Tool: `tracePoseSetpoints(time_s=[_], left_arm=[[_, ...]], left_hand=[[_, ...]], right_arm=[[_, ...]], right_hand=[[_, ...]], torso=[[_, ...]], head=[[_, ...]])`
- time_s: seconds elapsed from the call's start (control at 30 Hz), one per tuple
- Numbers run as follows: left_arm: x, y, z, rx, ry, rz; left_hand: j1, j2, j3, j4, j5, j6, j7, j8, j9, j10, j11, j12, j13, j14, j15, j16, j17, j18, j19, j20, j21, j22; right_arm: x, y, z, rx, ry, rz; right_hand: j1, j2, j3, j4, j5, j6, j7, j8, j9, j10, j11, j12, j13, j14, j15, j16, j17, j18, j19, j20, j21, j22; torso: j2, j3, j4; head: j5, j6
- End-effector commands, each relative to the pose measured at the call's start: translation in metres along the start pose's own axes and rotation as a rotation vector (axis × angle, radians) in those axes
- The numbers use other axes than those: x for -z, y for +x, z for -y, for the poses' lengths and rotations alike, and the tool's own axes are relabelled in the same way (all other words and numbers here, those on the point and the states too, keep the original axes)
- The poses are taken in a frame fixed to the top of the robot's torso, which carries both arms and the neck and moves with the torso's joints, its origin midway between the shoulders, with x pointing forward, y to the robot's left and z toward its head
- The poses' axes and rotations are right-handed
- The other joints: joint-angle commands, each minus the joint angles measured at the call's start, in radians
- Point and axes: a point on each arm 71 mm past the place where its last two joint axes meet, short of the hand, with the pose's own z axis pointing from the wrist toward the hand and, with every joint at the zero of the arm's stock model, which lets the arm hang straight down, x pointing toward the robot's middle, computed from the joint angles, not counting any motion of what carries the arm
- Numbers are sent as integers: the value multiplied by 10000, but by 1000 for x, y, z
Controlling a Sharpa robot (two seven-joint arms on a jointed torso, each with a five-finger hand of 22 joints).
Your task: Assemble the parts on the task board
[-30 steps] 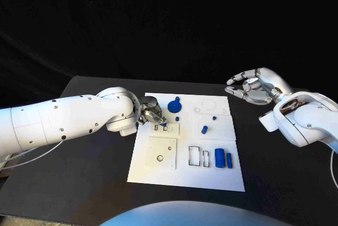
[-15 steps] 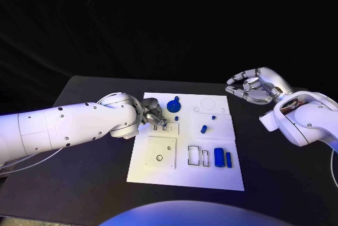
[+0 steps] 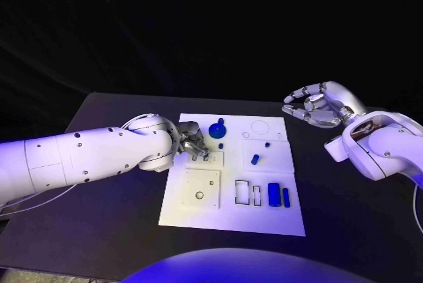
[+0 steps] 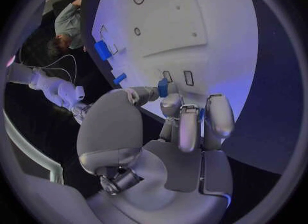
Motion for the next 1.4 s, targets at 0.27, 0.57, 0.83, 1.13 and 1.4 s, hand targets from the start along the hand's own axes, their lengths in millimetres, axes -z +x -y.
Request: tracePoseSetpoints(time_s=[0.27,0.57,0.83,1.13,1.4], left_arm=[[-4,8,2,-671,20,-477],[-5,12,1,-773,-27,-690],[-4,14,-1,-851,-64,-962],[-4,17,-1,-860,-83,-1373],[-4,16,-1,-705,-79,-1361]], left_hand=[[96,-24,2055,-1991,85,114,-45,74,-8,109,-21,78,26,711,-71,49,1140,-130,73,-11,67,50],[84,-16,2062,-1981,99,121,-49,78,-3,121,-24,88,38,714,-74,55,1150,-137,96,-14,81,86],[85,-9,2075,-1983,109,123,-52,81,1,98,-27,46,-27,714,-76,55,1150,-138,102,-17,86,94],[84,-6,2158,-2015,195,136,-62,94,22,75,-40,3,-80,710,-89,52,1136,-136,100,-34,95,95],[59,-18,2207,-2037,307,151,-68,113,46,90,-46,7,-73,709,-98,55,1138,-134,97,-50,105,96]], right_arm=[[0,1,-1,30,-90,-111],[1,1,0,39,-24,-114],[2,0,1,43,7,-120],[2,0,1,41,19,-152],[2,-1,1,43,18,-151]], right_hand=[[-90,4,10,56,77,-70,-6,65,10,-3,6,-35,-4,807,-56,-48,1650,7,-67,-18,-67,1459],[-138,54,10,70,112,-78,-5,72,11,-5,7,-39,-7,808,-57,-48,1651,8,-69,-18,-73,1458],[-151,70,11,69,132,-83,-5,74,11,-3,7,-37,-5,806,-57,-52,1641,10,-72,-19,-80,1454],[-159,93,17,62,172,-87,-8,80,11,-6,5,-41,-8,808,-58,-49,1651,12,-77,-19,-89,1450],[-161,100,19,54,217,-92,-9,84,12,-4,3,-39,-6,806,-59,-53,1642,12,-76,-20,-90,1451]], torso=[[-13,-6,-6],[-16,0,-5],[-18,4,-7],[-14,2,-5],[-15,-5,3]], head=[[-8,-43],[2,-86],[-2,-84],[-23,-91],[-31,-84]])
